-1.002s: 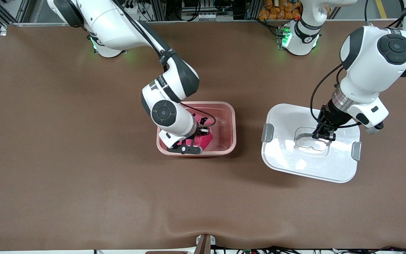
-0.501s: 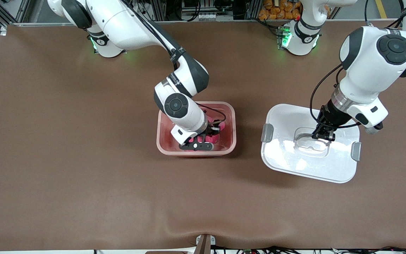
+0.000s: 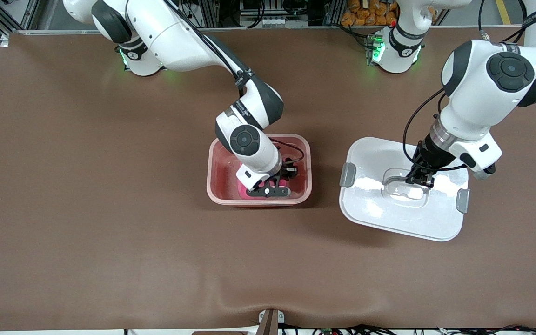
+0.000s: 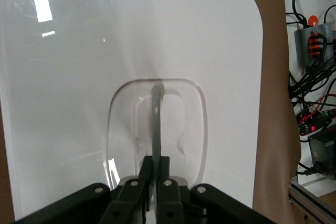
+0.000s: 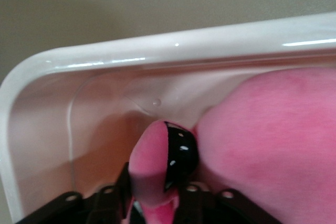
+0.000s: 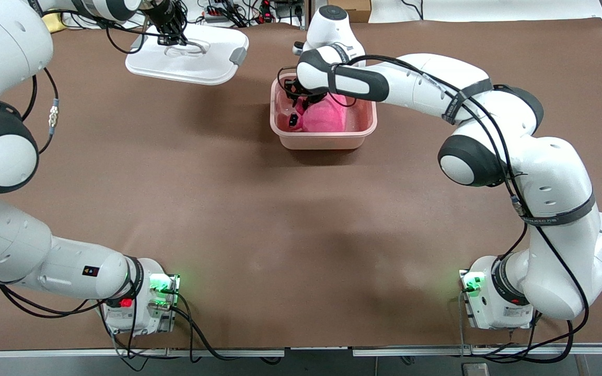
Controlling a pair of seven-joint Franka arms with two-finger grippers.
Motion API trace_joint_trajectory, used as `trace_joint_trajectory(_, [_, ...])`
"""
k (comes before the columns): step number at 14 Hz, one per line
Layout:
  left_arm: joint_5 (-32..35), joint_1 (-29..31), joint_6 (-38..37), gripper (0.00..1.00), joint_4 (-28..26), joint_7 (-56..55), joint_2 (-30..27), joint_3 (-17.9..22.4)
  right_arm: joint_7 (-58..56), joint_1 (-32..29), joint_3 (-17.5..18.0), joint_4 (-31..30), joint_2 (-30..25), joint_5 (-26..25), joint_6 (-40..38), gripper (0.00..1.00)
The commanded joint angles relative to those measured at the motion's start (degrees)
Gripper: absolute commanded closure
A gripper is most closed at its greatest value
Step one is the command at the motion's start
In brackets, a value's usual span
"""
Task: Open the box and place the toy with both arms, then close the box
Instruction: 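Lower the toy into the box and press it down with the right gripper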
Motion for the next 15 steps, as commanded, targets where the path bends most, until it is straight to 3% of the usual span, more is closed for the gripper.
trace_joint_trajectory(1, [-0.4, 0.7, 1.1, 1.00, 0.9, 1.1, 0.6, 0.2, -0.1, -0.3, -0.3, 0.4, 0.0, -0.6, -1.1, 0.00])
trace_joint_trajectory(10, [-0.4, 0.7, 1.3, 1.00, 0.8, 1.2, 0.8, 0.1, -0.1, -0.7, -0.4, 7.3, -2.5, -0.5, -12.4, 0.00])
trace_joint_trajectory(15, [-0.4, 0.6, 1.4, 1.00, 0.8, 1.2, 0.8, 0.1, 0.0, -4.8, -0.5, 8.4, -7.1, -0.4, -20.2, 0.00])
